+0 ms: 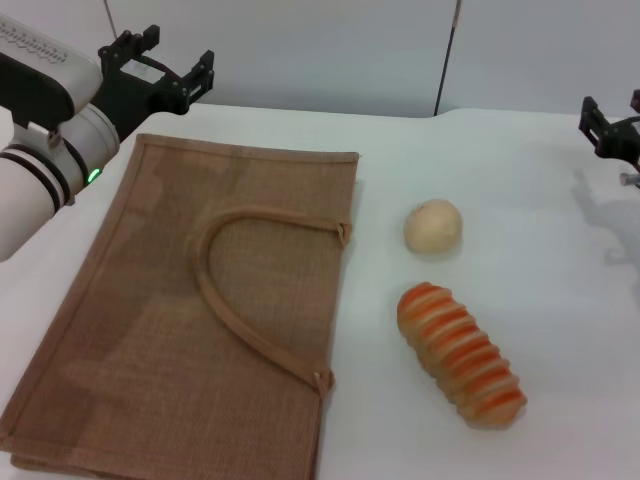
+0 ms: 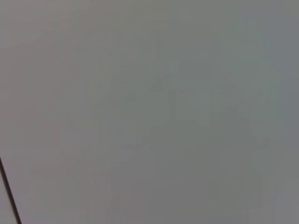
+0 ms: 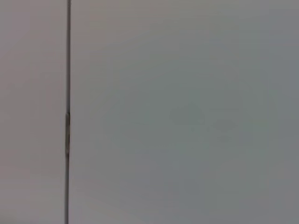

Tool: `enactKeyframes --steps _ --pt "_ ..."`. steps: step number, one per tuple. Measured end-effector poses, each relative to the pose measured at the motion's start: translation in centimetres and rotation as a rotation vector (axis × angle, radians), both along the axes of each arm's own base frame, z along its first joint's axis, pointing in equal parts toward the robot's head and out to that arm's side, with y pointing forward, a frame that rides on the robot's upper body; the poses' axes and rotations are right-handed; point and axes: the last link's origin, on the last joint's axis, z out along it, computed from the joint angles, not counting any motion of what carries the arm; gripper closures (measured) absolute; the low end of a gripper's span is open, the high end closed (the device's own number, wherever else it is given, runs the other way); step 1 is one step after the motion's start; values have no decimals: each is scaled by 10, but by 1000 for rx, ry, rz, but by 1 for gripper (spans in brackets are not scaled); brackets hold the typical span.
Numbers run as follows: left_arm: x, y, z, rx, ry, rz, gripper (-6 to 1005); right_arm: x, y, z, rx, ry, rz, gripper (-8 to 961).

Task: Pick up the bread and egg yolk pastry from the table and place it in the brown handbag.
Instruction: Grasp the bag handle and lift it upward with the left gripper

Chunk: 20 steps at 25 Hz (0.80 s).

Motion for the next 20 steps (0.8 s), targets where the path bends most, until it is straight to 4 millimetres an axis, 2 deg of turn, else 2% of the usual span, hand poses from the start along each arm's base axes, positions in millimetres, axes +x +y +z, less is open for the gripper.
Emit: enactKeyframes --steps 20 --pt "1 1 -1 -15 -35 17 303 3 0 0 -8 -2 -22 299"
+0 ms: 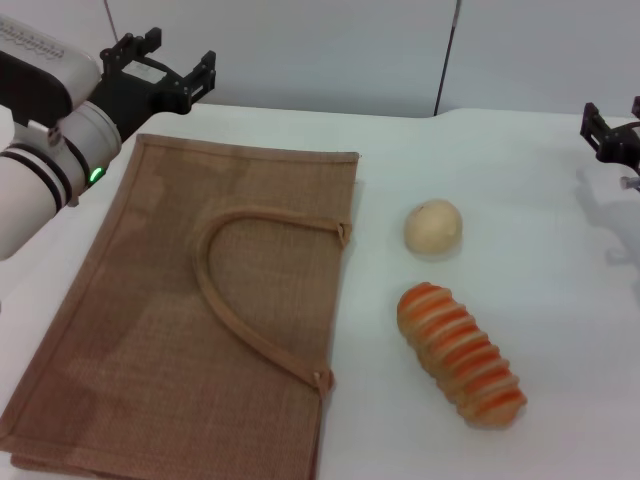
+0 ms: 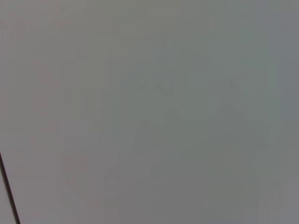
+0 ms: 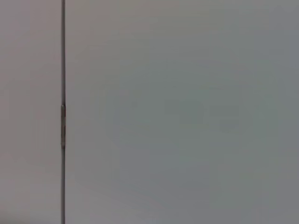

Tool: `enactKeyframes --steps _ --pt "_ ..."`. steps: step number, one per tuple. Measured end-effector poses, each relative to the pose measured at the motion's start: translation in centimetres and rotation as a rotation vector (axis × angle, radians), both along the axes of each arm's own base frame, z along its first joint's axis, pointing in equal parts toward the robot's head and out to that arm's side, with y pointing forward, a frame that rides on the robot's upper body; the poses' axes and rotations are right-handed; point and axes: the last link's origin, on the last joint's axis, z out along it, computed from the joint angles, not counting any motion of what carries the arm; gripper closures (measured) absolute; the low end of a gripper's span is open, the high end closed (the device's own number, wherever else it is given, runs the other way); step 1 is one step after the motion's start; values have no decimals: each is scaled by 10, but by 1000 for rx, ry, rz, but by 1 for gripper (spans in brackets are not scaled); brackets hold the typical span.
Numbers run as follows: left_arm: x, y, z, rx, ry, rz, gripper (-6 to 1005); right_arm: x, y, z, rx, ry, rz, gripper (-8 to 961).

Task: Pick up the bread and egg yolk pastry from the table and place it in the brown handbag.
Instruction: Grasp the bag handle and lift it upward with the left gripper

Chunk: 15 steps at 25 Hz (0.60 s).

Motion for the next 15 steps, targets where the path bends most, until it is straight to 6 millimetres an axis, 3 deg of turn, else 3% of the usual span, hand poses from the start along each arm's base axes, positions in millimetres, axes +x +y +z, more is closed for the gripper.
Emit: enactKeyframes --steps 7,11,15 --pt "2 2 -16 -82 -17 62 323 5 -2 0 -3 3 -19 299" --pt "16 8 -29 -178 -13 115 335 7 -4 0 -5 3 -27 299" --pt "29 9 -26 -251 -16 131 347 9 -5 1 -3 2 -31 299"
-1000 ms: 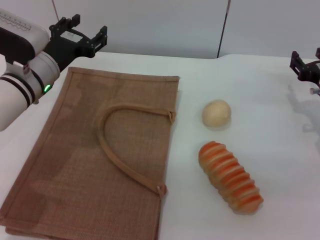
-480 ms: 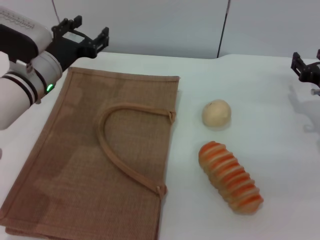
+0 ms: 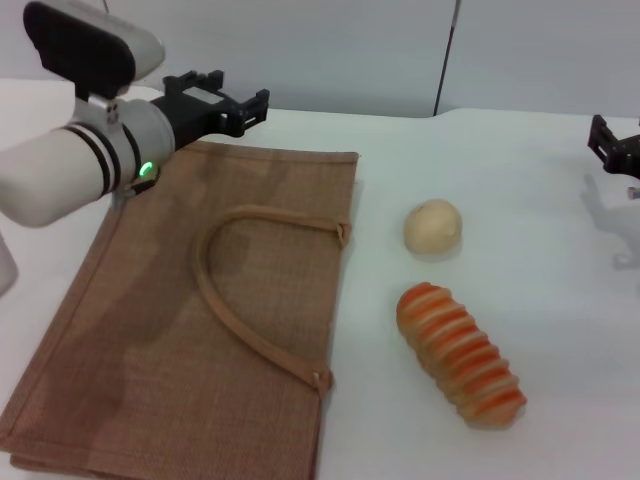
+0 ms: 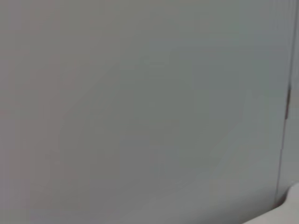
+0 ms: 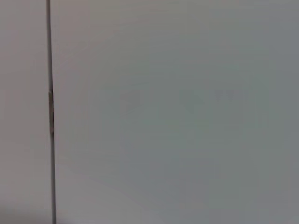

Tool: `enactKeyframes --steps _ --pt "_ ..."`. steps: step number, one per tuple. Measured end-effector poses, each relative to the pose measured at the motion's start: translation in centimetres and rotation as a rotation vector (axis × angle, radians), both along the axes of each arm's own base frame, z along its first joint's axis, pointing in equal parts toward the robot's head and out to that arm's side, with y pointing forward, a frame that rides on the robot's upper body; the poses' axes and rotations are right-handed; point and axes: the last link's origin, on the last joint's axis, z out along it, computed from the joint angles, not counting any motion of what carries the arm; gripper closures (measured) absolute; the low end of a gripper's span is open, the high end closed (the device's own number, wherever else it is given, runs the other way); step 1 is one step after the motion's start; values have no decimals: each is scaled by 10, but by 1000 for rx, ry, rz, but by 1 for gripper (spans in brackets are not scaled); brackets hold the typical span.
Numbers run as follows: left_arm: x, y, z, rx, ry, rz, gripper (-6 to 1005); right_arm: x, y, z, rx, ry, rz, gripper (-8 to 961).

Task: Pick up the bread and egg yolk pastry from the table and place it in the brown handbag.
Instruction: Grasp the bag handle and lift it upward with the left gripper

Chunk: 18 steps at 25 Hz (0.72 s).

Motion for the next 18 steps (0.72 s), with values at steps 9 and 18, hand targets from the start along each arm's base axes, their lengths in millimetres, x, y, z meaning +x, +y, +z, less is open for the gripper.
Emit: enactKeyframes --steps 9,18 --pt "-2 -4 15 -148 -36 58 372 1 -1 0 1 0 -2 299" --pt "2 -1 38 -374 -14 187 388 3 2 1 -8 -9 -24 298"
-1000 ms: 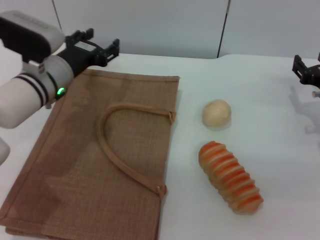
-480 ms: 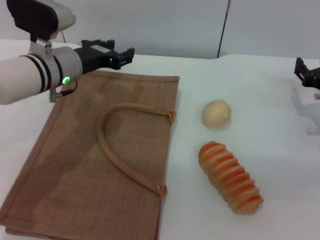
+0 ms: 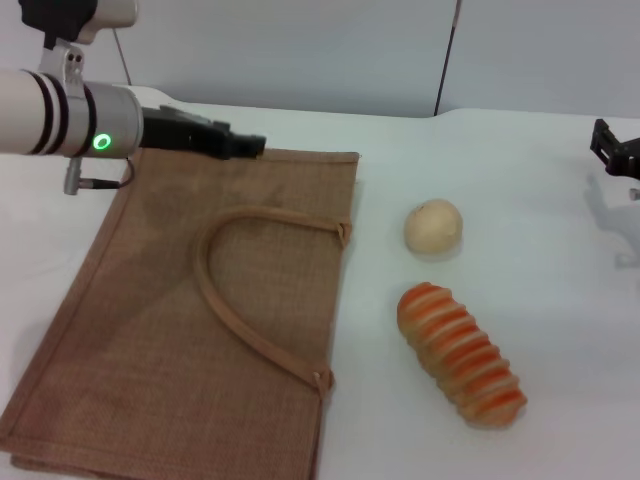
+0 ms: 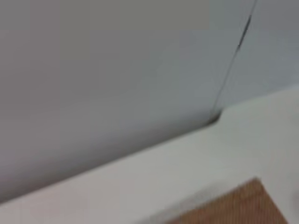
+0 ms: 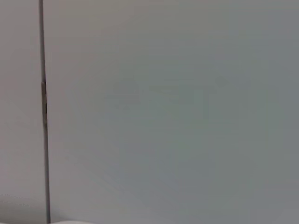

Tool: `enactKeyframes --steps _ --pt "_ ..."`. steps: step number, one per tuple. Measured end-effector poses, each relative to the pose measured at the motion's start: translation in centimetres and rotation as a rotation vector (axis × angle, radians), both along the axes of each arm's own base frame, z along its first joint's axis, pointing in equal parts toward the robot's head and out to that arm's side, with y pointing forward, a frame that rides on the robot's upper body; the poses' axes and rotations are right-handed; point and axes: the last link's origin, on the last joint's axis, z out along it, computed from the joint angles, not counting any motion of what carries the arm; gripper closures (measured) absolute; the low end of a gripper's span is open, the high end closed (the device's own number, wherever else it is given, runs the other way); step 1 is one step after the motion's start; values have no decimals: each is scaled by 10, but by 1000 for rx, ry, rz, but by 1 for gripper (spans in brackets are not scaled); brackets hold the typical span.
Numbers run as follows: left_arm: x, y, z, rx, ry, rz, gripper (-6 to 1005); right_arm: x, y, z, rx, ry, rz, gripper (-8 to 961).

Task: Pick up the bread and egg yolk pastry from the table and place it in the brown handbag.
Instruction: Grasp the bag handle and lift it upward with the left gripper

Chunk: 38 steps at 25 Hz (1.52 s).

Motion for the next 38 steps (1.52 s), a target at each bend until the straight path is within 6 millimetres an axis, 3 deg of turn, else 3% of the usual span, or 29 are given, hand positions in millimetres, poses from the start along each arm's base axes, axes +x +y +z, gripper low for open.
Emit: enactKeyframes --steps 12,28,38 --pt "0 -3 25 -196 109 97 405 -6 5 0 0 0 15 298" --pt "-4 -4 0 -296 267 146 426 -9 6 -1 0 1 21 298" --pt "-6 -5 -5 -294 268 171 440 -10 7 -1 -1 1 23 298"
